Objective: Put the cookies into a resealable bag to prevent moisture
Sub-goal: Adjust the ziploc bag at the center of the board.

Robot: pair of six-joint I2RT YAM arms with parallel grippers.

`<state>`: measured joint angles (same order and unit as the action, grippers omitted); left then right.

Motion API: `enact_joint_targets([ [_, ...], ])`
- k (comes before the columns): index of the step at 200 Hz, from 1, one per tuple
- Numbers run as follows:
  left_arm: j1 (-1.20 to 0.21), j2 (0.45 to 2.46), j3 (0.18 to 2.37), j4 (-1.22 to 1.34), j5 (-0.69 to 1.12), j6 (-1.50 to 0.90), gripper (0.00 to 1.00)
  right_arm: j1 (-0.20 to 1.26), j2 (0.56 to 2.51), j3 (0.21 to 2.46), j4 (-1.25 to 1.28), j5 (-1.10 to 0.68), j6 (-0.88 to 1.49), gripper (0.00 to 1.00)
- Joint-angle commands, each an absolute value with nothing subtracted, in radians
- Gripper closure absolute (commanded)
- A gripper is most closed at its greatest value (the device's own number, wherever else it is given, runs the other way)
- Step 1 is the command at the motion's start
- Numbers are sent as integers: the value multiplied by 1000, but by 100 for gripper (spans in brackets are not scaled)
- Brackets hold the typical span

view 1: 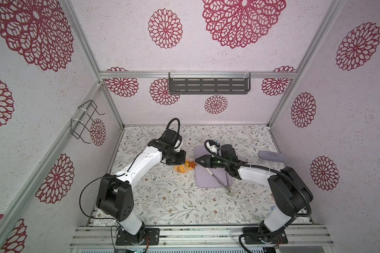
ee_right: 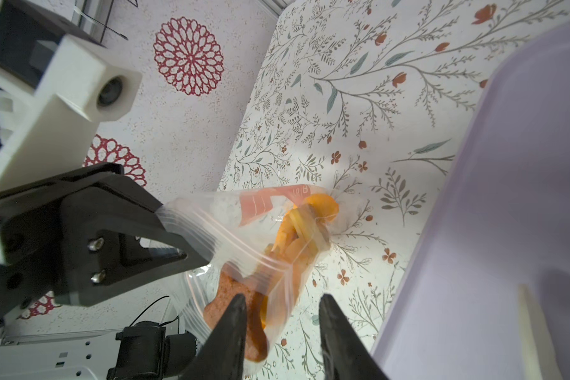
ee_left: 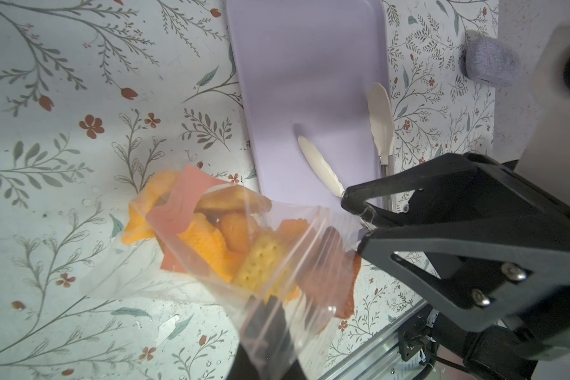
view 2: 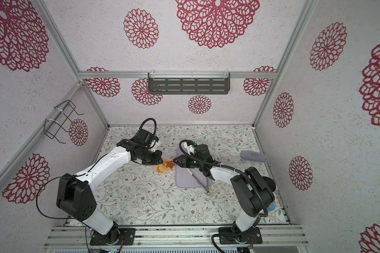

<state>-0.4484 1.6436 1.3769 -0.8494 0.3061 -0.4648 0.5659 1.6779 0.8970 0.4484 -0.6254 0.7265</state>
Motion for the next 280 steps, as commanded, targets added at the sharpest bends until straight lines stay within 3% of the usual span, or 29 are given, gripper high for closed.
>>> enact_joint_targets([
  [1, -441, 1612, 1374, -808, 324, -463, 100, 573, 1688, 937, 486, -637, 729, 62],
  [63, -441, 1615, 1376, -808, 325, -460, 100, 585, 1724, 966, 480, -630, 730, 72],
  [103, -441, 1617, 1376, -816, 322, -459, 100, 585, 1693, 988, 409, -600, 693, 100],
  [151, -441, 1630, 1367, -832, 313, -456, 100, 589, 1564, 1115, -3, -447, 512, 100],
  [195, -446, 1664, 1383, -817, 348, -466, 98, 609, 1559, 1270, -297, -371, 476, 100],
  [226, -452, 1671, 1383, -816, 341, -460, 79, 621, 1592, 1325, -383, -350, 448, 100],
  [247, -450, 1649, 1374, -838, 318, -439, 53, 621, 1622, 1320, -344, -394, 476, 100],
  [280, -441, 1538, 1336, -871, 272, -386, 33, 626, 1640, 1310, -261, -456, 533, 100],
])
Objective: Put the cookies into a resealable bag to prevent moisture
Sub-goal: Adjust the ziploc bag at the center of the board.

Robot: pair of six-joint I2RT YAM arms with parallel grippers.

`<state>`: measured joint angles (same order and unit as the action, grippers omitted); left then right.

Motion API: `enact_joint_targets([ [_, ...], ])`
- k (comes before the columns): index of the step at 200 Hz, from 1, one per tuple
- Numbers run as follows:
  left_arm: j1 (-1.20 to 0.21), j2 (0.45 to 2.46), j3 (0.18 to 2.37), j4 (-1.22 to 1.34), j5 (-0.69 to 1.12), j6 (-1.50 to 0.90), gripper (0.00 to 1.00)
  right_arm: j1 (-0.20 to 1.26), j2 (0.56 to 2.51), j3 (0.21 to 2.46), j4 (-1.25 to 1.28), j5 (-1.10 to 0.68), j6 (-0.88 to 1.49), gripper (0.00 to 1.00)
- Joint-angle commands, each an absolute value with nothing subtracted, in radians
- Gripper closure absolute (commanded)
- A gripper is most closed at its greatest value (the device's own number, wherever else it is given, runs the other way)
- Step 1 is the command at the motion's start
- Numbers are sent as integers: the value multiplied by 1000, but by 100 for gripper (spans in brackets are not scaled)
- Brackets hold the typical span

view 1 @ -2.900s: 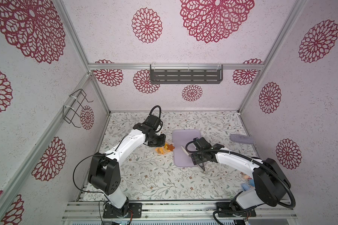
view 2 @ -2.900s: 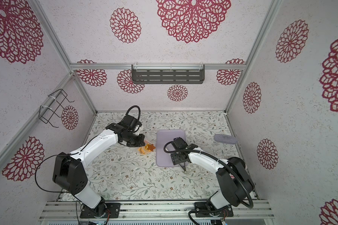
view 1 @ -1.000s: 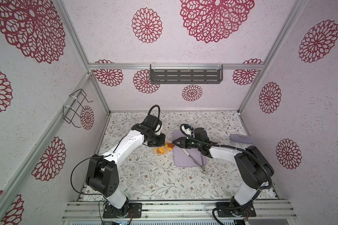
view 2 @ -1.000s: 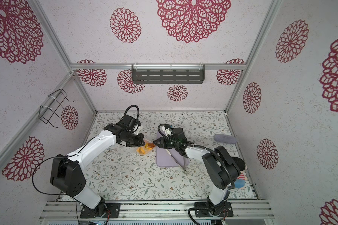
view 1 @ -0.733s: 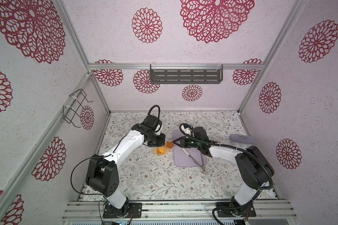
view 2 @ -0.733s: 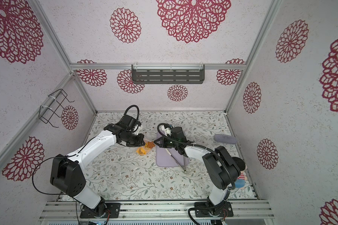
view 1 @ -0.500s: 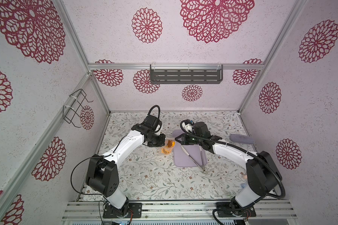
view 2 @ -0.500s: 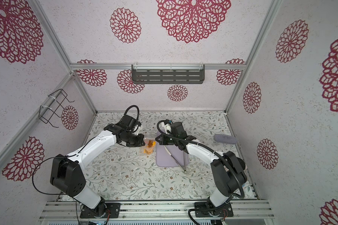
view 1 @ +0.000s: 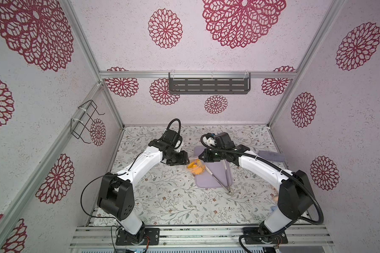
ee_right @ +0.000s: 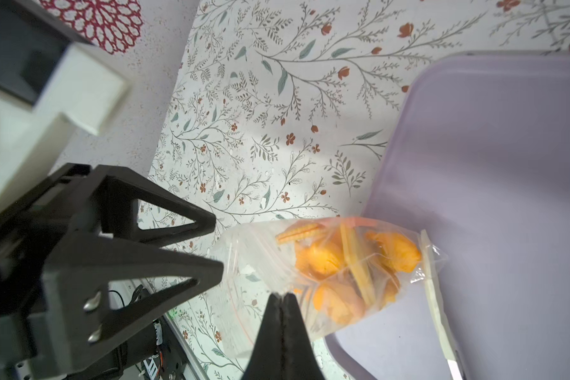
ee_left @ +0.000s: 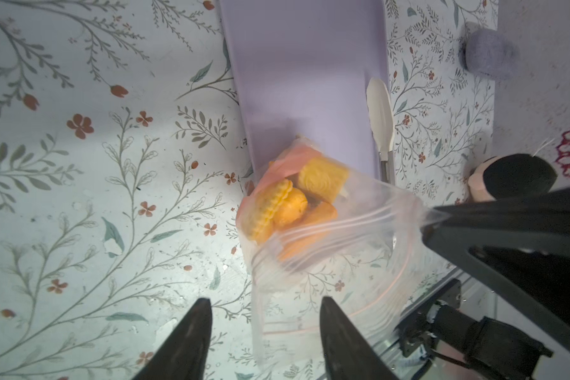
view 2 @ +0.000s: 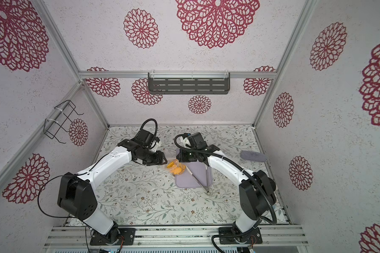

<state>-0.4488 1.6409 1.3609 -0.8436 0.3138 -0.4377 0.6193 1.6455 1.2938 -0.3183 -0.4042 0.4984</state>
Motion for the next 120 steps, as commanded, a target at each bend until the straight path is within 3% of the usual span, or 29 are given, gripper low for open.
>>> enact_joint_targets([
  [1, -441, 1534, 1334, -870, 269, -383, 33, 627, 1640, 1310, -259, -458, 534, 100],
  [11, -441, 1482, 1310, -864, 252, -350, 19, 626, 1641, 1317, -255, -461, 541, 100],
  [48, -478, 1170, 1023, -617, 231, -172, 0, 617, 1637, 1350, -290, -439, 542, 100],
  [82, -534, 950, 682, -152, 195, -81, 2, 612, 1620, 1357, -298, -435, 544, 100],
  [100, -566, 956, 591, -3, 149, -31, 0, 612, 1624, 1355, -296, -437, 546, 100],
  [120, -577, 1032, 566, 48, 126, 8, 6, 612, 1619, 1348, -291, -439, 549, 100],
])
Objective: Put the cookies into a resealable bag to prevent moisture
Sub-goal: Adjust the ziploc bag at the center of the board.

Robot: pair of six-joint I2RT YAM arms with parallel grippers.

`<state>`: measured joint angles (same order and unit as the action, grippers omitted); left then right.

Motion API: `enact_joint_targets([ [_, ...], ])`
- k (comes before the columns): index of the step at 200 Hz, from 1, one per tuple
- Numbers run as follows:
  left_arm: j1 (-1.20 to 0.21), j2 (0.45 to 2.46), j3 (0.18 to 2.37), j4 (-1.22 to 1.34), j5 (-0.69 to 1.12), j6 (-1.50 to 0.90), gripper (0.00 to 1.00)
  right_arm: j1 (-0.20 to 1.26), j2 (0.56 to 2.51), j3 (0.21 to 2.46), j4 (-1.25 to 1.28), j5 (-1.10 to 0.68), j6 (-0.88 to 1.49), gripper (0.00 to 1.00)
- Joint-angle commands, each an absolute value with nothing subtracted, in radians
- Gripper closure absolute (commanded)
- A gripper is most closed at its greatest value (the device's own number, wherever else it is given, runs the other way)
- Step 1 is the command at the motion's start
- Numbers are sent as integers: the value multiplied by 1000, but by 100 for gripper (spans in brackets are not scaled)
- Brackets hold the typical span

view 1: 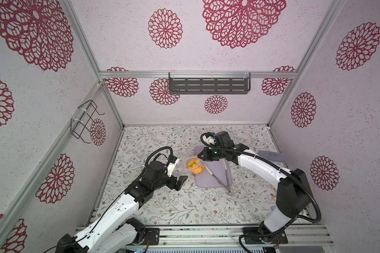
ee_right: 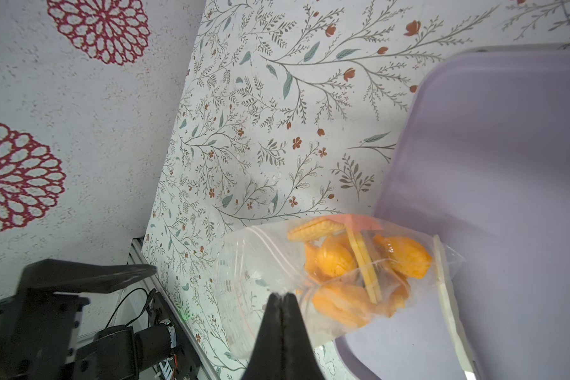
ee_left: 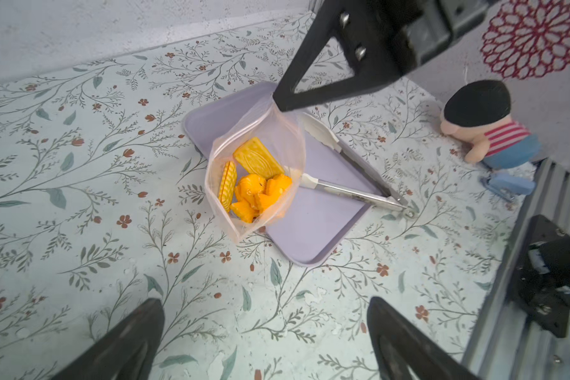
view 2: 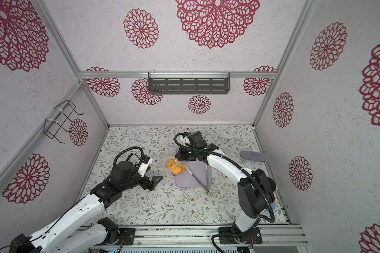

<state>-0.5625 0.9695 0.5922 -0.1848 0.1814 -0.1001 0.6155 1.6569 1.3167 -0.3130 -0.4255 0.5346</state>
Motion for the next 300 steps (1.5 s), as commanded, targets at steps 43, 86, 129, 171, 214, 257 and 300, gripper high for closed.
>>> enact_joint_targets([
  [43, -578, 1220, 582, 167, 135, 50, 27, 611, 1617, 1340, -285, -443, 552, 100],
  [86, -578, 1338, 585, 305, 128, 70, 46, 610, 1612, 1332, -282, -443, 555, 100],
  [129, -579, 1361, 598, 332, 175, 86, 74, 609, 1611, 1319, -272, -442, 561, 100],
  [171, -577, 1320, 631, 236, 199, 86, 100, 604, 1605, 1346, -304, -440, 536, 100],
  [214, -578, 1117, 667, -62, 198, 114, 100, 598, 1612, 1406, -352, -494, 482, 100],
  [257, -576, 1030, 669, -247, 198, 143, 100, 576, 1617, 1340, -149, -673, 397, 100],
  [300, -576, 1064, 634, -217, 197, 123, 100, 504, 1626, 1309, -140, -706, 286, 78],
])
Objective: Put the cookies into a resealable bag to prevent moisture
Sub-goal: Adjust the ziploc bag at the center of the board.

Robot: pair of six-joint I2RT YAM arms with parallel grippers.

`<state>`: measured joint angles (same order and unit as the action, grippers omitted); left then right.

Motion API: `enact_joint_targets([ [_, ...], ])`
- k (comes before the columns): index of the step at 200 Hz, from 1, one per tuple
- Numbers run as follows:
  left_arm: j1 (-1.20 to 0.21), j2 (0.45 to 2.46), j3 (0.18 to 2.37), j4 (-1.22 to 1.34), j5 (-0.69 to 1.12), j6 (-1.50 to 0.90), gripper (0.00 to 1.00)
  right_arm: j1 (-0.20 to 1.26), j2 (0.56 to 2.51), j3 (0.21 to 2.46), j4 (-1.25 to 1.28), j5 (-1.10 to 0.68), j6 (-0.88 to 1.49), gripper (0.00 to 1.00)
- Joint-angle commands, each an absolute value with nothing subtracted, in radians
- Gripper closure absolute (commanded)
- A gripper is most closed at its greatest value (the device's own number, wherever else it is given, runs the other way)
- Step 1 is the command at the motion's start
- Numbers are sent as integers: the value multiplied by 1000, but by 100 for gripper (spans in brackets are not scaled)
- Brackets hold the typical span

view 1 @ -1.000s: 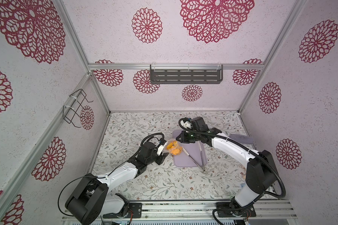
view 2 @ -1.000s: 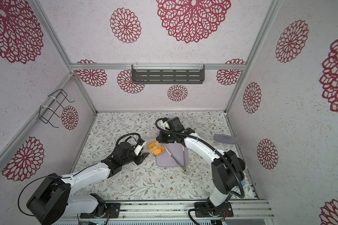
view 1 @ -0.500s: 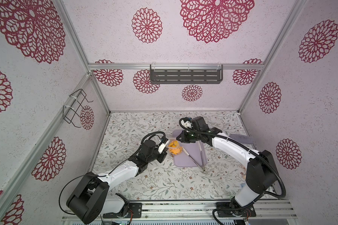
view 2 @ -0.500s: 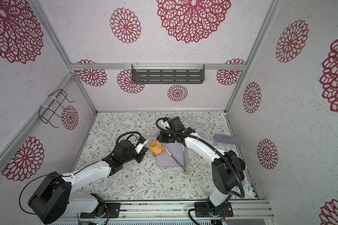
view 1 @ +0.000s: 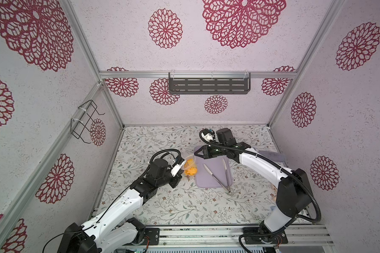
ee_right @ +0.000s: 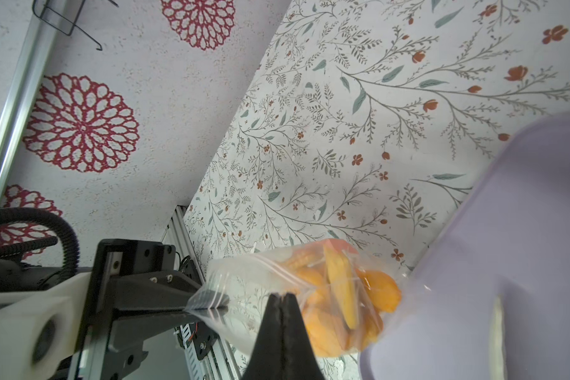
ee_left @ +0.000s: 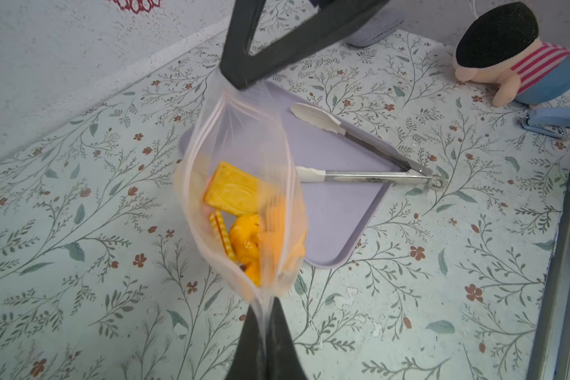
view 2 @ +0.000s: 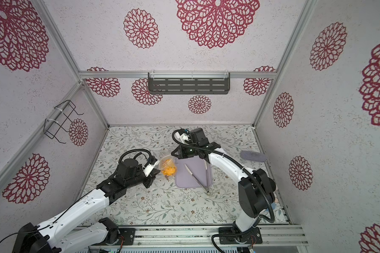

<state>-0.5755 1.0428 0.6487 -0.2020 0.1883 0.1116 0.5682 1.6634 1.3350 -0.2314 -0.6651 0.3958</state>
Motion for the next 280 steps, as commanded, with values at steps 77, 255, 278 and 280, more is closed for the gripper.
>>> enact_joint_targets([
  [77, -548, 1055, 602, -195, 348, 256, 100, 429, 1419, 996, -85, -846, -751, 1],
  [255, -527, 935, 511, -108, 321, 423, 100, 610, 1811, 1300, -381, -892, -1207, 57],
  [278, -523, 925, 502, -103, 301, 423, 100, 596, 1776, 1300, -424, -848, -1209, 78],
  [280, -523, 924, 500, -104, 300, 424, 100, 593, 1771, 1299, -427, -844, -1208, 79],
])
